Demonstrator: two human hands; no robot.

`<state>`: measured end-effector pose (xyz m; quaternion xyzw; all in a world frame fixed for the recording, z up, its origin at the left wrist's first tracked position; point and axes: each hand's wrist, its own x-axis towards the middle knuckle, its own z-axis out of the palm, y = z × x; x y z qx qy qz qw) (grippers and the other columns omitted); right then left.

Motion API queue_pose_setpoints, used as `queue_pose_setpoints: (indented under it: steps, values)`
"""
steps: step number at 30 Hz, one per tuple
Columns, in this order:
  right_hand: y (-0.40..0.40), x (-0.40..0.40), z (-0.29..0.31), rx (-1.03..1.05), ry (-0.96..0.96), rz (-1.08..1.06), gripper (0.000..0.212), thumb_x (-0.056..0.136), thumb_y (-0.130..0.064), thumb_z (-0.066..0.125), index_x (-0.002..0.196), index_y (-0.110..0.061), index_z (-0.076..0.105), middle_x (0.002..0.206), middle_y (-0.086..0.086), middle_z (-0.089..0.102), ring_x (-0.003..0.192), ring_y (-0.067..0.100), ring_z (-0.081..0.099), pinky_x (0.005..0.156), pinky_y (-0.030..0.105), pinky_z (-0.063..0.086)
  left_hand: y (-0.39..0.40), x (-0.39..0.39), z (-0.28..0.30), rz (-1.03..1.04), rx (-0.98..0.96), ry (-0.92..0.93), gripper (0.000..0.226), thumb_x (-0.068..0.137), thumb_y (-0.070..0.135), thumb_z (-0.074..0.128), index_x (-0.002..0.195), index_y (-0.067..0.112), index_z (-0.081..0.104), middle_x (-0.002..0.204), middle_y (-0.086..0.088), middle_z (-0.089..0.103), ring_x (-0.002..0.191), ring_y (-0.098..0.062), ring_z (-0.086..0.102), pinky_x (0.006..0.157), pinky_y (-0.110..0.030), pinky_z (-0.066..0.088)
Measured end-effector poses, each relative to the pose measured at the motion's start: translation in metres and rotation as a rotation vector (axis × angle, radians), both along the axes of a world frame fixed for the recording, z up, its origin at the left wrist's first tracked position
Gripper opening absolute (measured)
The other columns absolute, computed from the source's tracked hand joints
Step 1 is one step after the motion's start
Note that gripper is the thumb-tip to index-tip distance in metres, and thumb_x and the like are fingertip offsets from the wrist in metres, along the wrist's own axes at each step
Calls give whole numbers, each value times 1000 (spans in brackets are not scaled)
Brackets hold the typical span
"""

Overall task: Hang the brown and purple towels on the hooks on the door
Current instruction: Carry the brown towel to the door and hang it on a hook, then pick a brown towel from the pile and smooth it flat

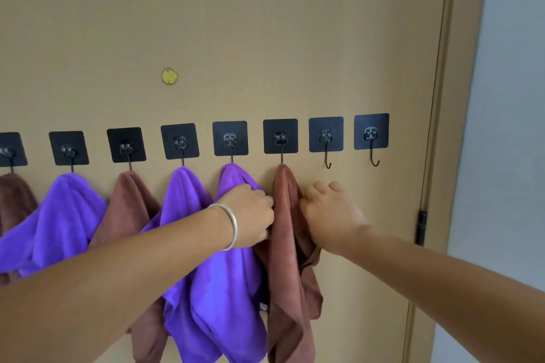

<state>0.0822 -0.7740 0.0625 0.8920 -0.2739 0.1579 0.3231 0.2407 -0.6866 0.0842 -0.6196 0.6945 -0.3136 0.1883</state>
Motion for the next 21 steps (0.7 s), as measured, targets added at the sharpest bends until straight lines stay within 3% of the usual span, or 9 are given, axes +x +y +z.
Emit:
queue_pose_setpoints:
  steps: [4,8,10,13,17,21]
  values:
    - [-7,-15,23,-5,-241,-7,27,88,-22,41,96,-20,67,94,2,58,89,24,49,77,36,34,0,2,38,-106,-315,-6,28,95,28,35,95,18,61,95,-2,58,86,-29,59,67,-35,43]
    - [-14,-43,31,-71,-400,-79,27,86,-26,48,106,-24,65,105,0,60,103,24,49,92,39,35,-14,-5,49,-173,-542,84,35,95,41,36,116,21,55,106,-3,57,93,-26,57,73,-38,39]
    - [-17,-61,28,-93,-398,-154,34,86,-29,50,119,-25,58,119,1,55,118,25,43,105,43,28,-27,-16,42,-214,-532,121,50,93,50,33,136,24,41,123,-2,51,109,-25,51,87,-39,36]
    - [-15,-91,27,-114,-409,-275,49,88,-36,52,134,-25,42,138,4,44,135,27,28,114,49,17,-46,-43,35,-283,-518,157,65,92,59,26,148,25,22,148,-5,34,137,-24,30,109,-46,22]
    - [4,-132,32,-150,-425,-480,59,93,-47,42,146,-27,24,150,5,29,143,25,12,117,50,3,-68,-88,40,-396,-478,260,75,91,63,22,152,23,4,159,-5,13,147,-23,6,117,-51,5]
    - [50,-178,35,-186,-421,-657,61,94,-47,42,148,-24,24,154,7,24,146,27,6,118,53,1,-76,-135,39,-603,-462,329,76,91,63,16,152,21,-1,159,-4,11,146,-22,4,117,-51,3]
